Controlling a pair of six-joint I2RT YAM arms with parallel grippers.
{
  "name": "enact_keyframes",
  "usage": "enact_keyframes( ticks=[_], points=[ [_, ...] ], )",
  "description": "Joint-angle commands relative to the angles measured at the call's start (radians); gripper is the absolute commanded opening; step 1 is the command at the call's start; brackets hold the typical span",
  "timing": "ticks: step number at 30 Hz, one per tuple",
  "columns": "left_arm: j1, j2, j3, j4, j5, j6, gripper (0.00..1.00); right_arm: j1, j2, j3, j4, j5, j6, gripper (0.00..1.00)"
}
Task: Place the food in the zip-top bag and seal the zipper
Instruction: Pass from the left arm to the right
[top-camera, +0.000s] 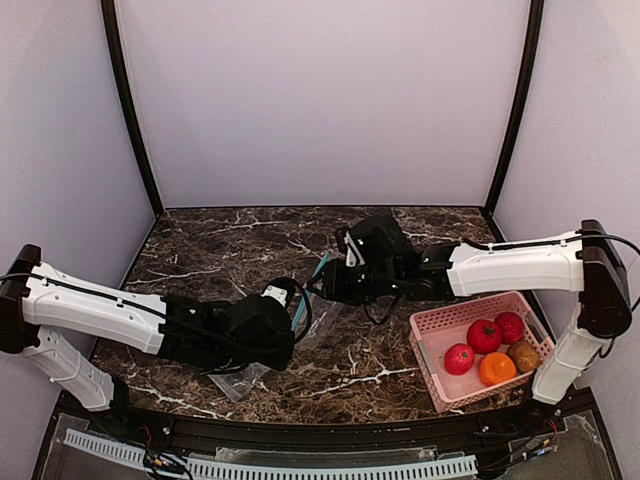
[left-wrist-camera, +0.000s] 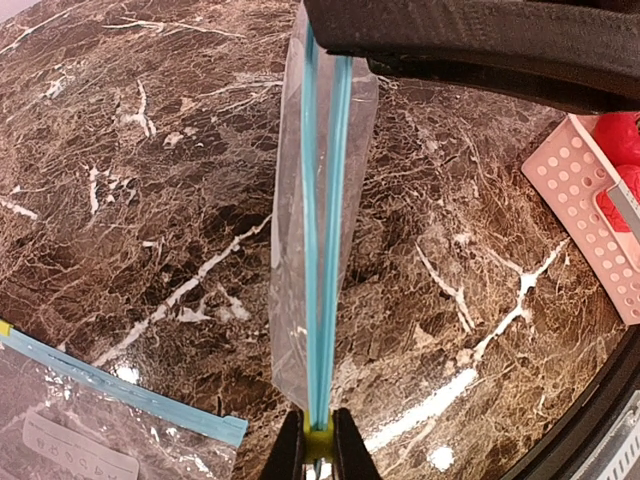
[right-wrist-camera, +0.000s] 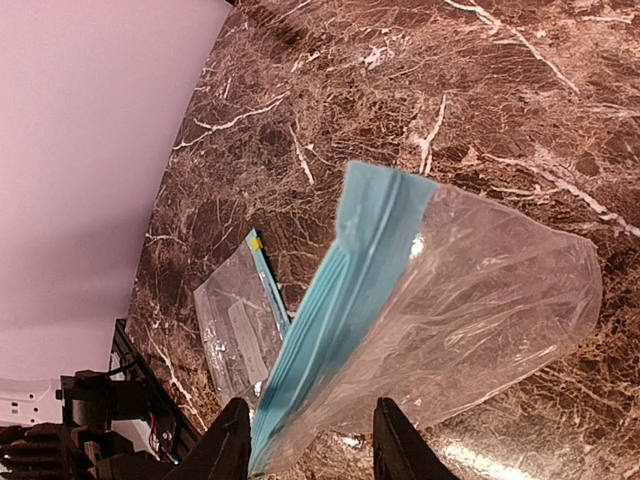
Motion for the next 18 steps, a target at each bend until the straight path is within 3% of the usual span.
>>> enact_keyframes(
  ticks=[1,18],
  points=[
    [-0.007,0.001,-0.019,-0.004,-0.002,-0.013,0.01,0.007,0.026,0.03,-0.007,0.012,0.002,0.4],
    [-0.007,-0.007,-0.036,0.019,0.002,-0.01,0.01,0.006,0.081,0.06,-0.05,0.046,-0.001,0.23]
  ],
)
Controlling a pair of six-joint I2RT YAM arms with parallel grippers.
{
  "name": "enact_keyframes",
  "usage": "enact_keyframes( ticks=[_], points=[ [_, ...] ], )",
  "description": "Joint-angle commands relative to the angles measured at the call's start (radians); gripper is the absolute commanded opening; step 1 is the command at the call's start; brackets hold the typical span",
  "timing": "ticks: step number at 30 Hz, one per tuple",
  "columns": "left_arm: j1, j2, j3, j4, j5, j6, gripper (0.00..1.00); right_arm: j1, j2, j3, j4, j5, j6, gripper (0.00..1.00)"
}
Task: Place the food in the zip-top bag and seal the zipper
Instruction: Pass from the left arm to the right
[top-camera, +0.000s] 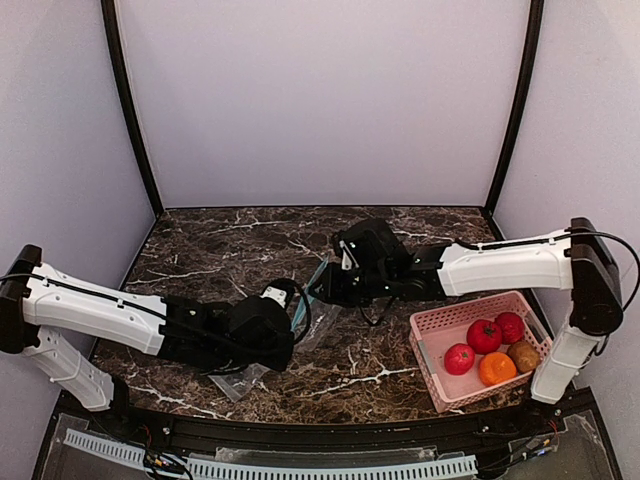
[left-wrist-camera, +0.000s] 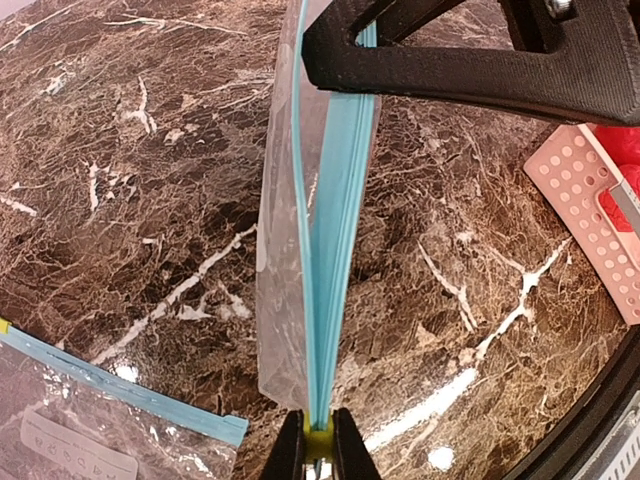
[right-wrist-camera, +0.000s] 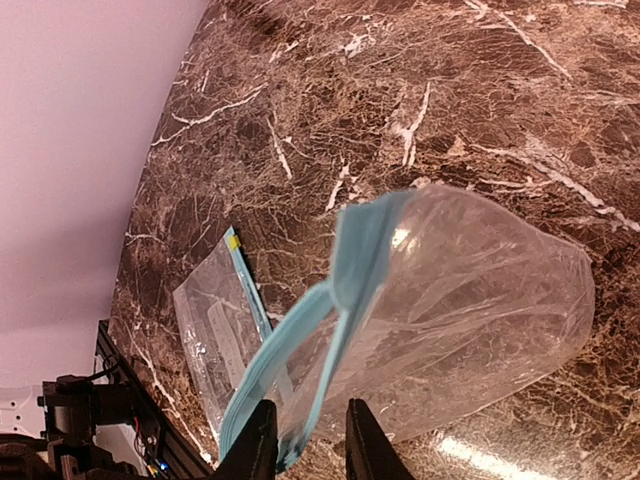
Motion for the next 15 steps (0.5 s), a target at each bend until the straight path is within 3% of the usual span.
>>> enact_keyframes(
  ticks=[1,10,15],
  points=[
    [-0.008,-0.007,-0.033,0.014,0.003,-0.005,0.01,0.007,0.036,0.038,-0.034,0.037,0.001,0.23],
    [-0.007,-0.018,-0.055,0.045,0.021,-0.007,0.01,0.005,0.062,0.065,-0.045,0.03,0.005,0.14],
    [-0.008,-0.027,-0.066,0.063,0.043,-0.016,0.01,0.004,0.04,0.047,-0.019,0.022,-0.001,0.0]
  ],
)
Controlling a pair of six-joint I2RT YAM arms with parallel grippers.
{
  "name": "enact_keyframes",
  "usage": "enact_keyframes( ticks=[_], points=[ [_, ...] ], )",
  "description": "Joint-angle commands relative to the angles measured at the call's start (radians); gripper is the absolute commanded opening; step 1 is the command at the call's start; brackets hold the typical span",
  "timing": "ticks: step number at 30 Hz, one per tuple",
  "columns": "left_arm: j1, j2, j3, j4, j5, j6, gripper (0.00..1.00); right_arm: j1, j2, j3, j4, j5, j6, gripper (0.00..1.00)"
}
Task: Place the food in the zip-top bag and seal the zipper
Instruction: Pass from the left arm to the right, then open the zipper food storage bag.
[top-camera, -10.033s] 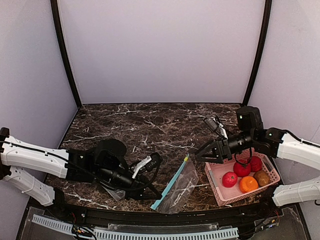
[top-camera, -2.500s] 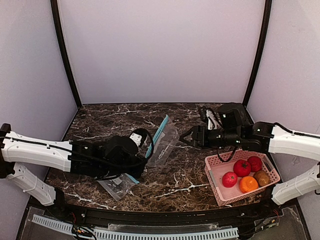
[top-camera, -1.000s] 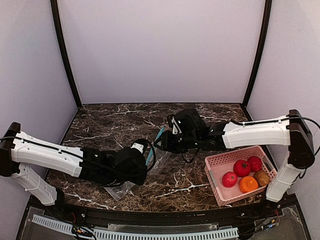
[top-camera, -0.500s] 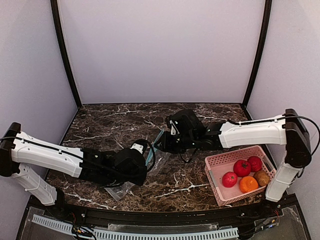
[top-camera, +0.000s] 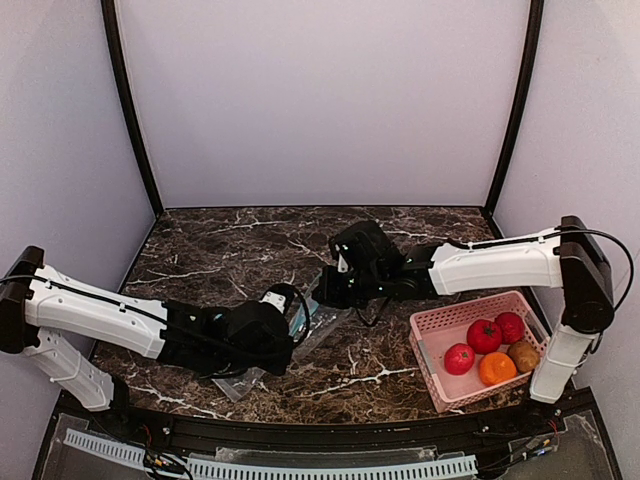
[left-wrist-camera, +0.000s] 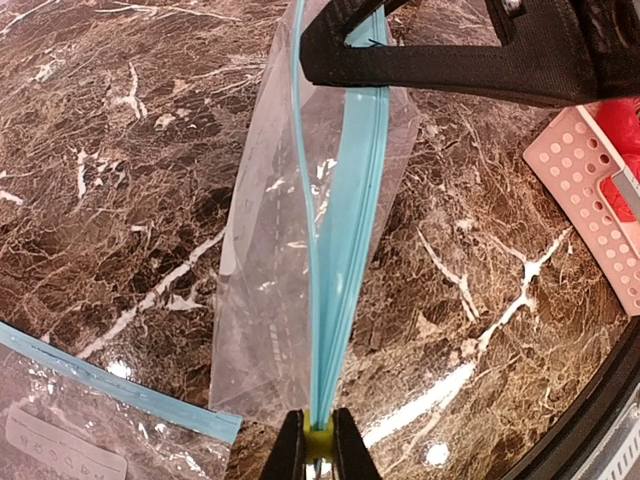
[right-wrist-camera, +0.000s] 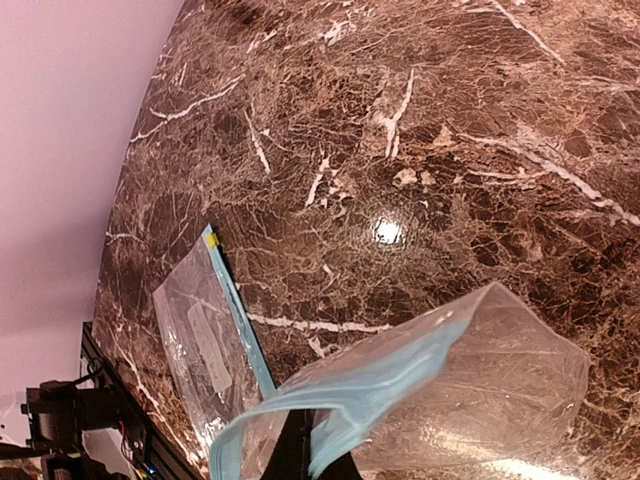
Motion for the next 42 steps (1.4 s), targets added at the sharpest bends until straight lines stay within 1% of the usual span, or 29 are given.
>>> enact_keyframes(
  ticks=[1,2,3,4,6,7,8,9,10,12,14,18,23,28,33,35,36,38,42],
  points=[
    [-0.008,-0.028,-0.021,0.02,0.028,-0.013,0.04,0.006,-0.026,-0.005,0.035,0.005,-0.009,0.0],
    [-0.007,-0.032,-0.019,0.021,0.04,-0.009,0.06,0.006,-0.035,-0.015,0.049,0.006,-0.015,0.0],
    [-0.007,-0.034,-0.012,0.021,0.047,-0.007,0.13,0.006,-0.045,-0.027,0.06,-0.013,-0.02,0.0],
    [-0.007,-0.041,-0.008,0.019,0.061,-0.001,0.17,0.006,-0.055,-0.036,0.07,-0.019,-0.024,0.0],
    [-0.006,-0.056,0.005,0.01,0.083,0.012,0.34,0.004,-0.073,-0.05,0.074,-0.023,-0.037,0.0],
    [-0.006,-0.069,0.017,0.005,0.095,0.016,0.38,0.005,-0.08,-0.054,0.074,-0.025,-0.046,0.0],
    [-0.006,-0.075,0.024,-0.009,0.099,0.02,0.48,0.005,-0.088,-0.058,0.07,-0.026,-0.054,0.0],
    [-0.005,-0.089,0.034,-0.015,0.105,0.021,0.52,0.006,-0.096,-0.062,0.062,-0.027,-0.06,0.0],
    [-0.004,-0.095,0.039,-0.026,0.109,0.022,0.59,0.006,-0.104,-0.069,0.058,-0.028,-0.067,0.0],
    [-0.002,-0.117,0.051,-0.038,0.12,0.022,0.67,0.007,-0.122,-0.082,0.052,-0.037,-0.087,0.0],
    [0.008,-0.14,0.06,-0.046,0.139,0.023,0.72,0.006,-0.142,-0.097,0.046,-0.045,-0.102,0.0],
    [0.04,-0.181,0.067,-0.044,0.202,0.019,0.76,0.01,-0.191,-0.124,0.05,-0.089,-0.151,0.0],
    [0.07,-0.204,0.081,-0.029,0.265,0.026,0.77,0.022,-0.241,-0.151,0.05,-0.113,-0.19,0.0],
    [0.082,-0.178,0.118,-0.014,0.282,0.039,0.79,0.044,-0.254,-0.155,0.049,-0.12,-0.211,0.0],
    [0.087,-0.135,0.147,0.018,0.289,0.054,0.79,0.064,-0.234,-0.138,0.05,-0.134,-0.211,0.0],
    [0.089,-0.119,0.152,0.013,0.276,0.057,0.76,0.069,-0.227,-0.13,0.049,-0.137,-0.21,0.0],
    [0.089,-0.115,0.153,0.002,0.268,0.063,0.7,0.073,-0.224,-0.126,0.049,-0.138,-0.21,0.0],
    [0.089,-0.1,0.16,-0.033,0.234,0.062,0.62,0.077,-0.218,-0.121,0.051,-0.142,-0.209,0.0],
    [0.089,-0.068,0.167,-0.067,0.206,0.071,0.6,0.087,-0.209,-0.114,0.051,-0.145,-0.206,0.0]
  ],
)
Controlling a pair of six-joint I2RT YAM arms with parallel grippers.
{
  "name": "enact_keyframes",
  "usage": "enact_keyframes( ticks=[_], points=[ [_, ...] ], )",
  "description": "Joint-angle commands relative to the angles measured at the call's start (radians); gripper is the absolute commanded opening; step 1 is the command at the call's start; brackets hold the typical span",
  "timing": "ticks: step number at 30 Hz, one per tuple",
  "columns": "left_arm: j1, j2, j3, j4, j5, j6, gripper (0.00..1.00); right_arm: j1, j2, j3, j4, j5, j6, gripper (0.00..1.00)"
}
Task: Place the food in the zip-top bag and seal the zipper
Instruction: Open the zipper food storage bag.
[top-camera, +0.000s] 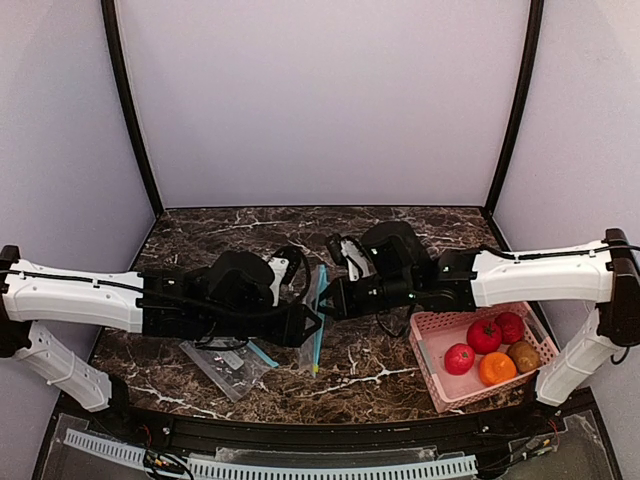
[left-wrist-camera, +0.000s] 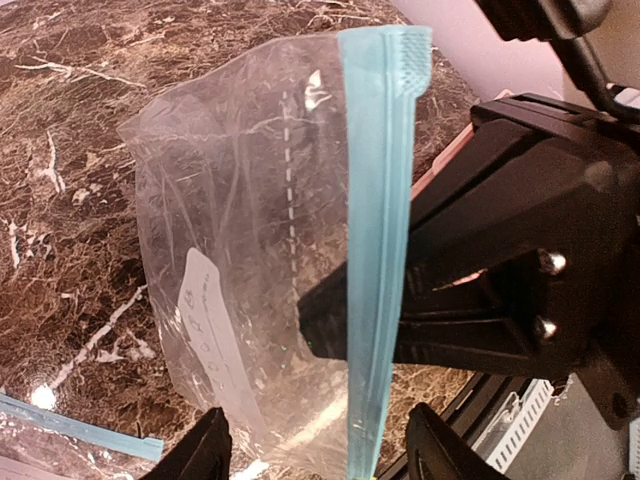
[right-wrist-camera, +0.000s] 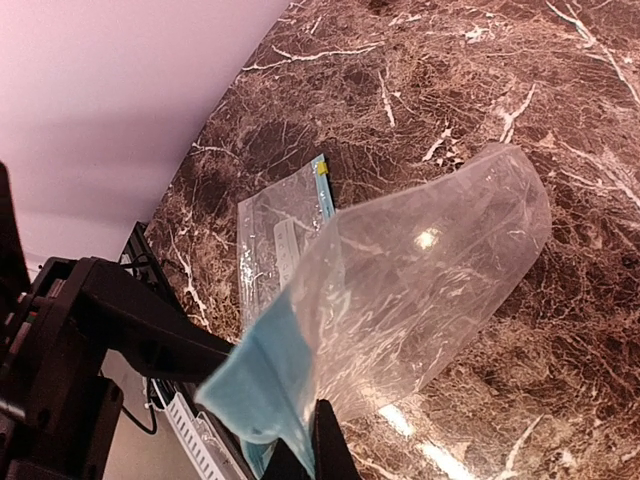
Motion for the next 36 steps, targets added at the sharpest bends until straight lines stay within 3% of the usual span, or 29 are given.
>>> enact_keyframes(
  ticks=[1,5,11,15,24,36],
  points=[
    [0.007,0.03,0.034,-0.062,-0.036,0.023,0.6,0.019,0.02,0.026,0.023,-0.009,-0.006,0.0],
    [0.007,0.057,0.047,-0.069,-0.038,0.035,0.59,0.021,0.039,0.033,0.023,-0.023,-0.002,0.0],
    [0.007,0.06,0.054,-0.099,-0.114,0.034,0.36,0.022,0.045,0.044,0.006,-0.026,-0.002,0.0],
    [0.007,0.064,0.072,-0.154,-0.183,0.029,0.28,0.023,0.043,0.046,-0.009,-0.018,-0.002,0.0],
    [0.007,0.078,0.084,-0.213,-0.259,0.018,0.2,0.023,0.048,0.049,-0.038,-0.003,0.005,0.0],
    [0.008,0.046,0.038,-0.14,-0.282,0.03,0.01,0.024,0.061,0.058,-0.088,0.025,0.004,0.0]
  ],
)
